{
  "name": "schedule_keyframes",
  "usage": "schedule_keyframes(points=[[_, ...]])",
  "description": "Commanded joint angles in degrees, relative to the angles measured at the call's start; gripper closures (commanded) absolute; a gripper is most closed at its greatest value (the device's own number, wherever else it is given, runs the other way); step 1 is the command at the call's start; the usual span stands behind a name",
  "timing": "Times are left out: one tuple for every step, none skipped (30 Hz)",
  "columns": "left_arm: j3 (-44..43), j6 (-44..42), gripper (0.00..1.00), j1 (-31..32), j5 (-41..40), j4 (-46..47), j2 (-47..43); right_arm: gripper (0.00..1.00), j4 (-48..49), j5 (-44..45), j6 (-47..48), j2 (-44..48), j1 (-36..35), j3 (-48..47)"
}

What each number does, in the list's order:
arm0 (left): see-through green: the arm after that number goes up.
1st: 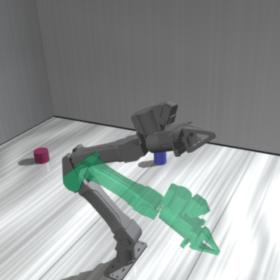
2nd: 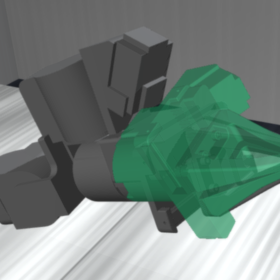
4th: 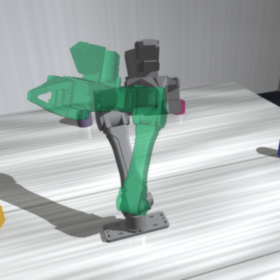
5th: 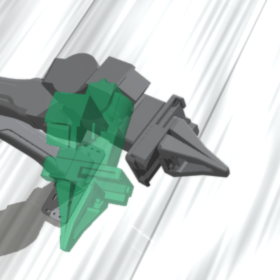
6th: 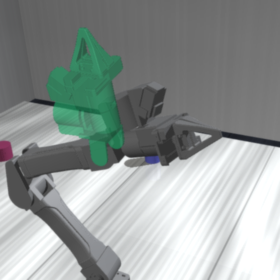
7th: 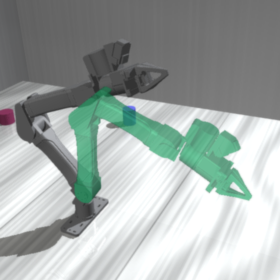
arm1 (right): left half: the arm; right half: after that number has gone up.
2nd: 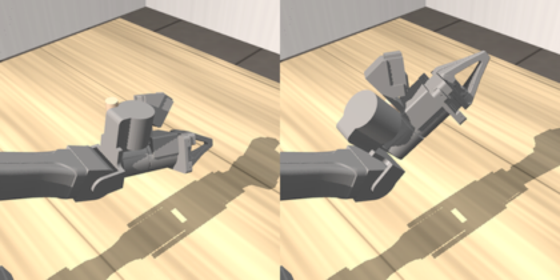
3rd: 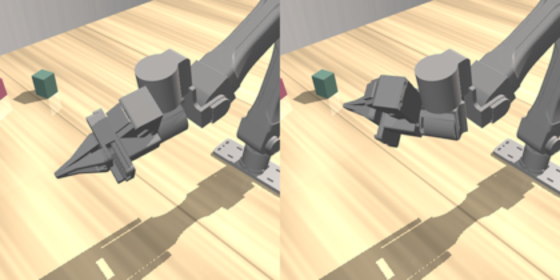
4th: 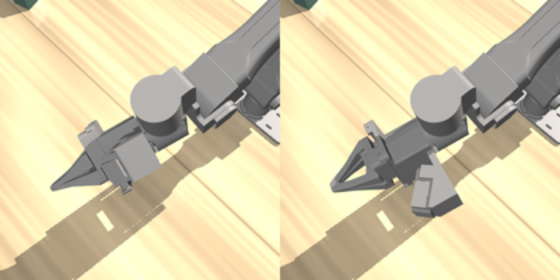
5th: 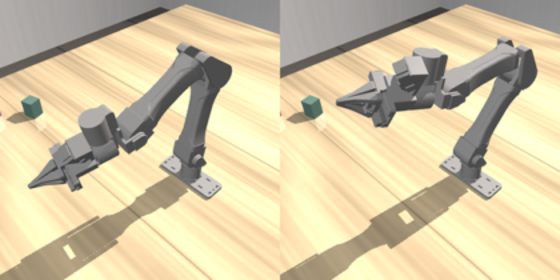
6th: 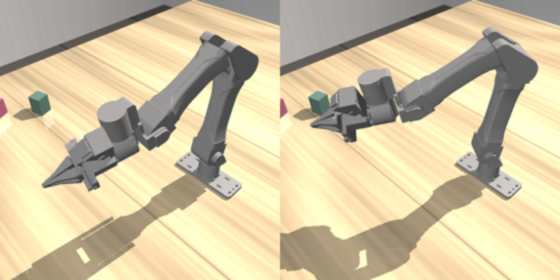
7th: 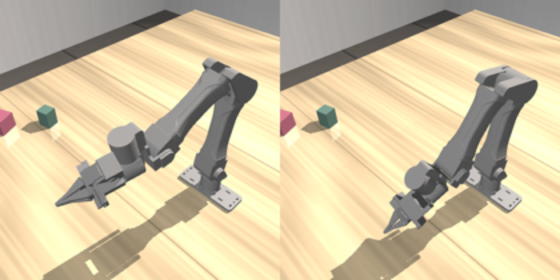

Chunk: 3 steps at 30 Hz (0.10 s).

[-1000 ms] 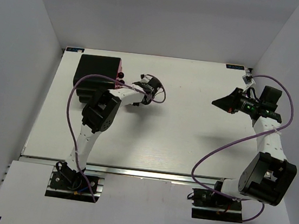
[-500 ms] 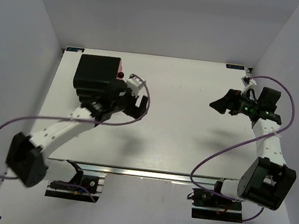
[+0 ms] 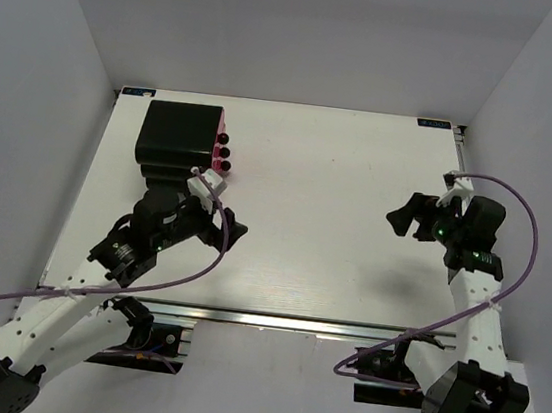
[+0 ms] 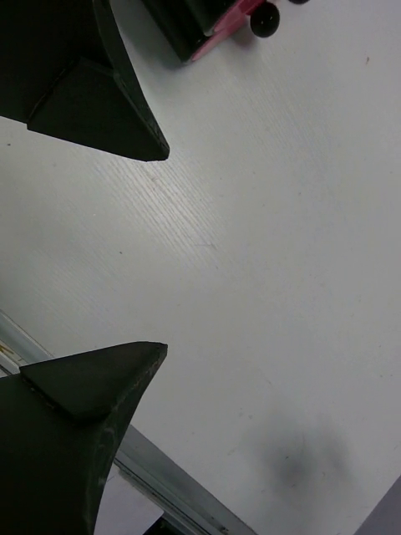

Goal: Sort the legos into containers by color

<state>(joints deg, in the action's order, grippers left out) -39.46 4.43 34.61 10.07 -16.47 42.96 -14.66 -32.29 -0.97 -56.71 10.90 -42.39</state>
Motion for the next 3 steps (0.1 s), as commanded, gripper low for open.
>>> schedule_keyframes(points=[[-0.09,-0.91,0.02,-0.25,-3.47,-0.58,-3.58,0.11,6.30,5.04,0.70,2.39,0.44,2.31],[0.17,-0.74,0.02,-0.25,-3.56,-0.32,-4.19,0.11,6.83,6.00,0.71,2.48,0.53,2.49],[0.70,-0.47,0.02,-0.25,-3.47,-0.14,-5.24,0.11,7.35,6.71,0.71,2.57,0.53,2.58]])
